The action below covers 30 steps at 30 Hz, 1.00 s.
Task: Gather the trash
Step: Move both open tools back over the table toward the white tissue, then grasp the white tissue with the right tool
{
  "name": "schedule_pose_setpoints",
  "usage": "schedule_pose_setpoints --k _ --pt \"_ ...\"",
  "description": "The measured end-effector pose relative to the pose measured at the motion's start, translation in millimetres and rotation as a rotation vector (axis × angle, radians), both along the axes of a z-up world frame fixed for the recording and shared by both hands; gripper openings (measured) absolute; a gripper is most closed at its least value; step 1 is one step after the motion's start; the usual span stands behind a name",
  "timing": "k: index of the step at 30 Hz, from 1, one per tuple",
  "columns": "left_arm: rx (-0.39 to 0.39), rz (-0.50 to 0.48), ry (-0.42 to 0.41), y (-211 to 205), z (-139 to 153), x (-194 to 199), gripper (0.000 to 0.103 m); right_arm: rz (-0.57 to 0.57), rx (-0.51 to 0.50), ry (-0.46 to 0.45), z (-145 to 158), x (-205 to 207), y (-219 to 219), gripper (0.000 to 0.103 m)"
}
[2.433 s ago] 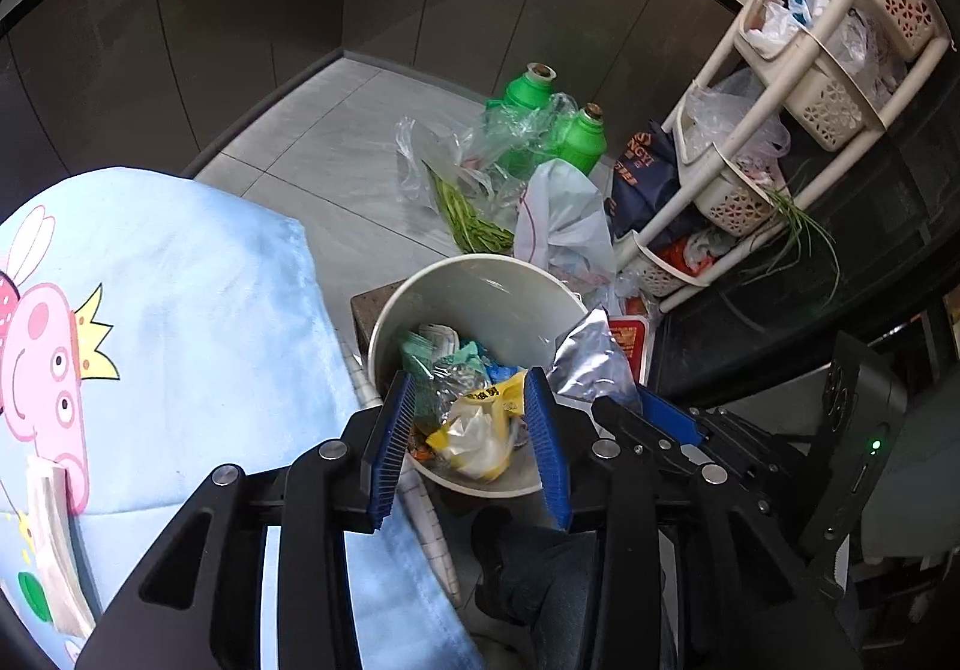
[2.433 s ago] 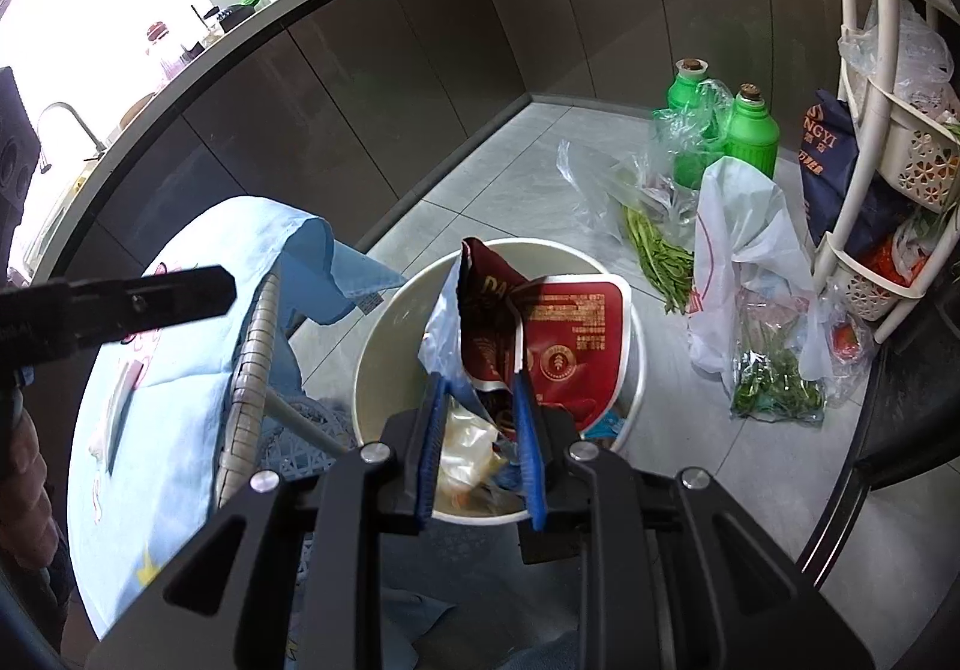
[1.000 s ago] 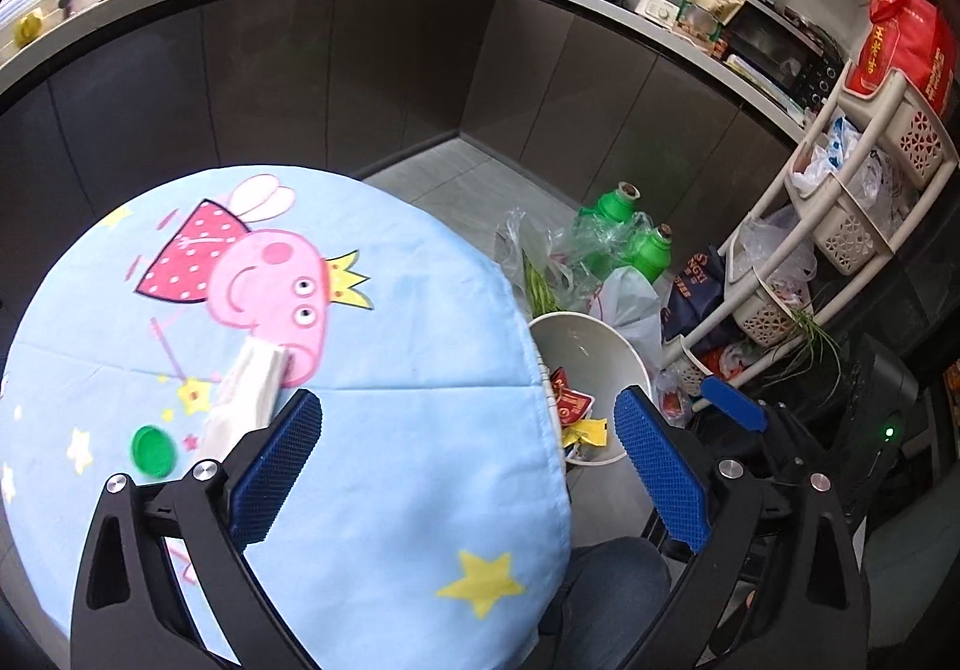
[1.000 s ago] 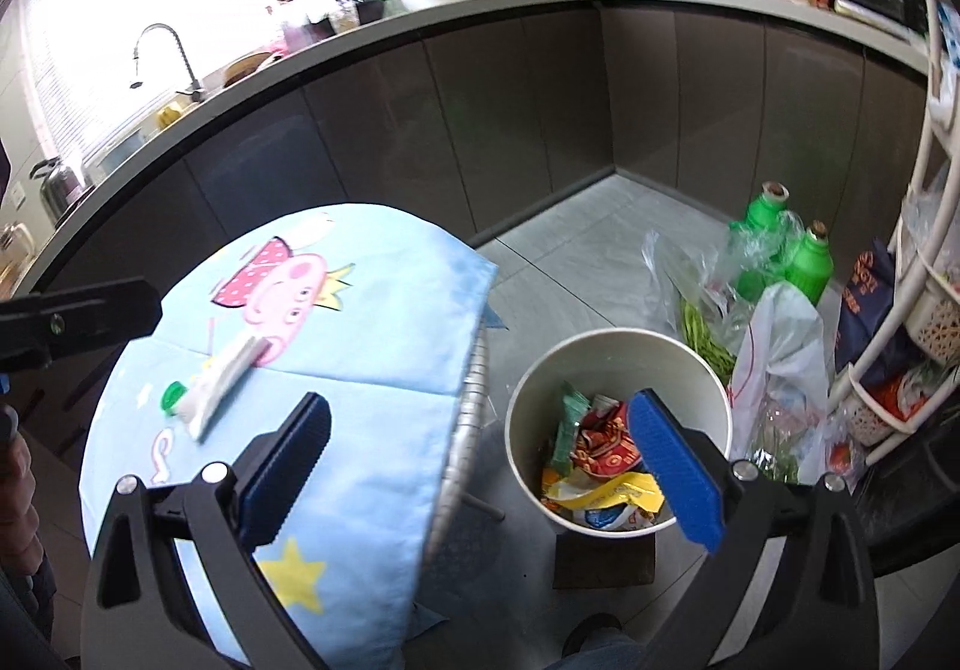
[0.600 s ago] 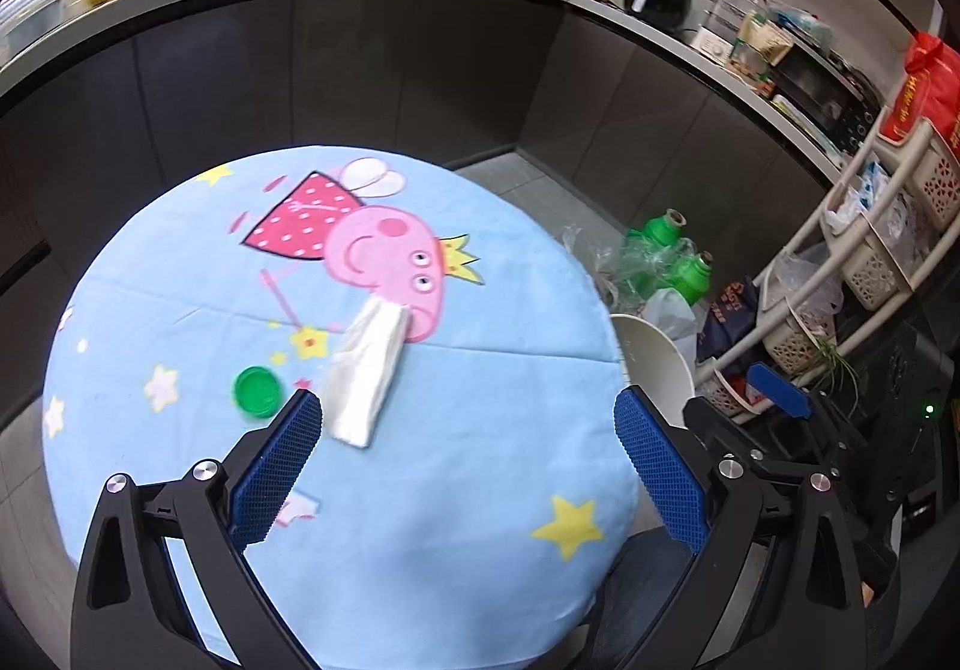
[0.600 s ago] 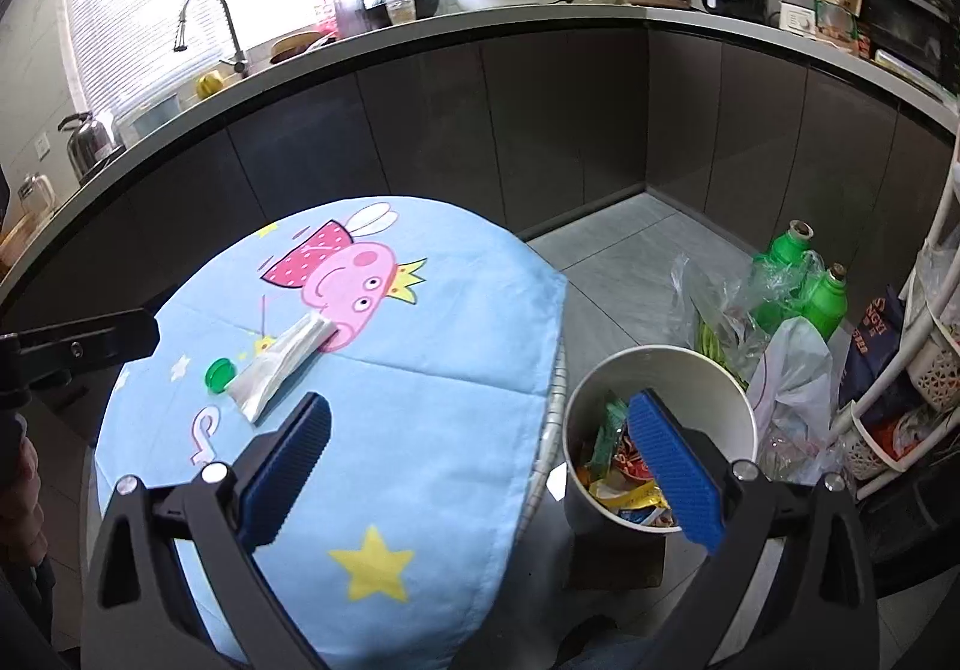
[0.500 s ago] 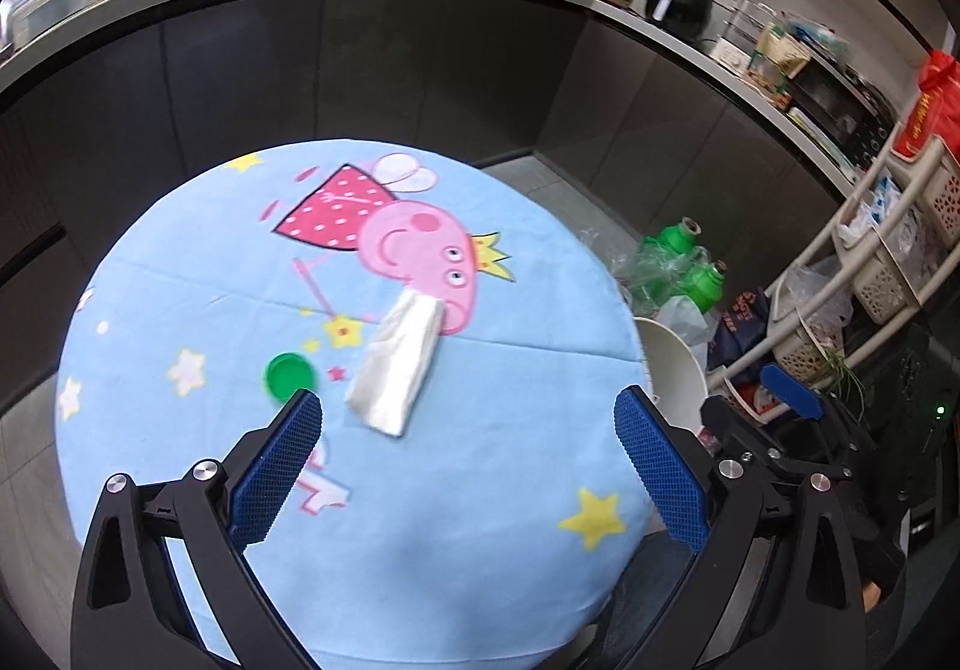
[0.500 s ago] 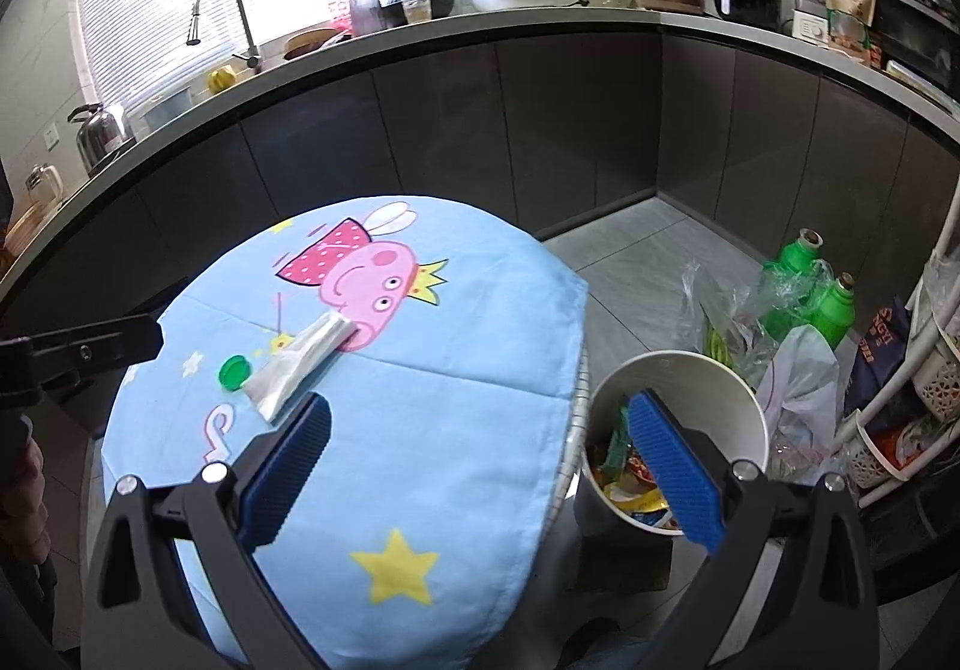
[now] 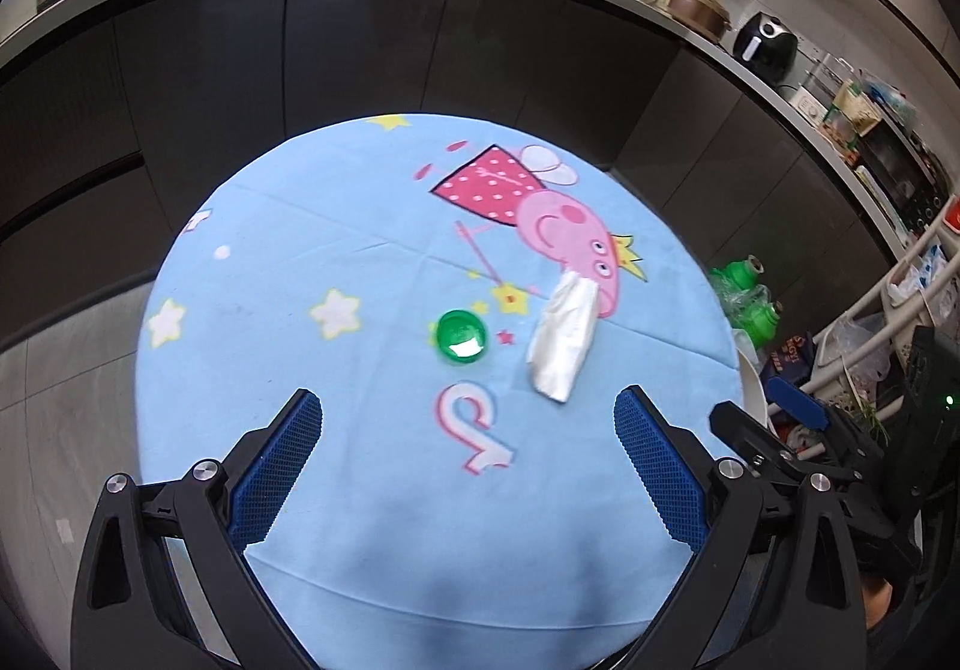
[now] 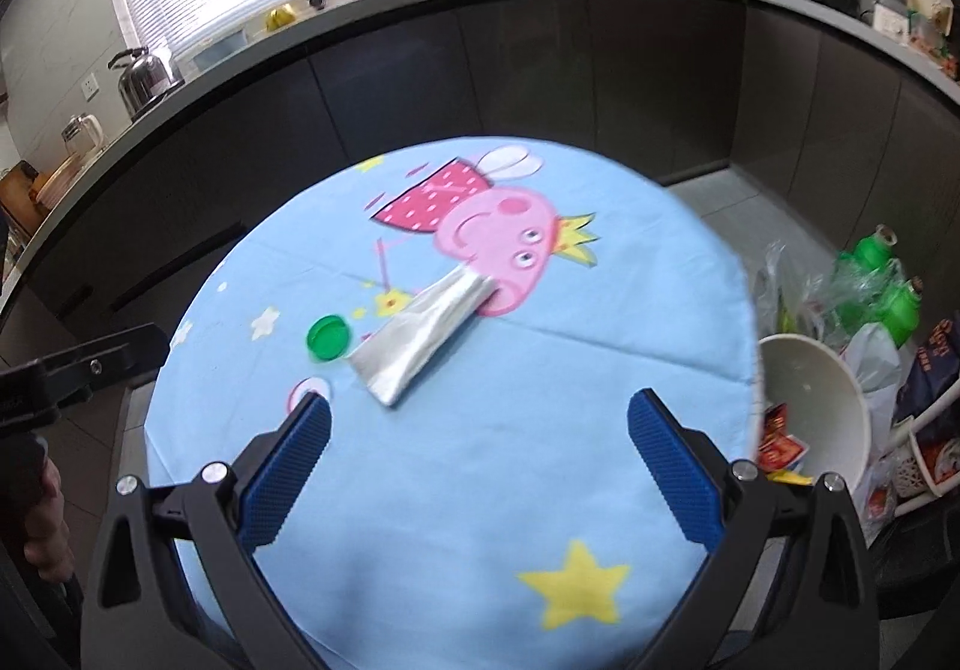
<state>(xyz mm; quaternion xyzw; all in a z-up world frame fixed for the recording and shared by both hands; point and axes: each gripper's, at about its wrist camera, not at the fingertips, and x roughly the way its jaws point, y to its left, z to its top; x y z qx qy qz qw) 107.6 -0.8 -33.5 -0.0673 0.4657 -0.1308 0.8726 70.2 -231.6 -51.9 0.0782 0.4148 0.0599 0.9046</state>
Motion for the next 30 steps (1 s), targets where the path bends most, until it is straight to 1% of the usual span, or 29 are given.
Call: schedule_pose_setpoints --k 2,4,7,9,14,17,18,19,20,21,22,23,24,28,30 --pt "-0.008 0.010 0.007 11.0 -4.1 0.9 0.094 0.007 -0.002 0.029 -6.6 12.4 15.9 0.091" --pt "-0.019 0.018 0.012 21.9 -7.4 3.2 0.094 0.005 0.007 0.053 -13.3 25.1 28.4 0.082" --pt "-0.027 0.032 0.014 35.8 -10.1 5.0 0.094 -0.013 0.023 0.092 -24.9 44.6 43.7 0.075" --pt "-0.023 0.041 0.014 43.2 -12.0 6.2 0.094 -0.023 0.020 0.110 -33.8 56.7 54.3 0.073" --pt "-0.027 0.063 0.022 61.0 -16.3 10.1 0.094 -0.051 0.007 0.136 -52.1 79.7 72.3 0.072" --pt "-0.035 0.069 0.028 67.1 -19.7 14.3 0.093 -0.053 -0.029 0.147 -61.0 89.0 79.9 0.071" --pt "-0.037 0.067 0.029 67.6 -21.0 16.0 0.093 -0.052 -0.042 0.150 -63.1 90.2 79.9 0.067" --pt "-0.040 0.065 0.030 67.4 -22.2 17.7 0.093 -0.049 -0.051 0.156 -65.7 90.5 79.0 0.059" --pt "-0.044 0.058 0.030 66.5 -23.9 19.9 0.093 -0.048 -0.051 0.162 -67.5 90.7 76.7 0.054" --pt "-0.047 0.049 0.031 64.5 -26.1 22.8 0.093 -0.049 -0.050 0.166 -68.6 90.4 73.2 0.040" --pt "-0.045 0.039 0.033 61.2 -28.3 26.1 0.091 -0.051 -0.055 0.166 -68.6 88.2 69.6 0.019" --pt "-0.041 0.024 0.037 56.5 -31.2 29.5 0.090 -0.048 -0.059 0.163 -67.7 86.5 66.1 0.008" --pt "-0.039 0.008 0.040 51.6 -34.2 32.9 0.089 -0.049 -0.065 0.160 -66.3 84.7 62.5 0.005" --pt "-0.029 -0.060 0.050 25.2 -47.7 48.1 0.084 -0.036 -0.067 0.150 -61.7 72.7 44.6 0.004" --pt "-0.012 -0.091 0.053 8.2 -56.4 56.6 0.083 -0.039 -0.051 0.145 -59.7 67.1 37.2 0.004"
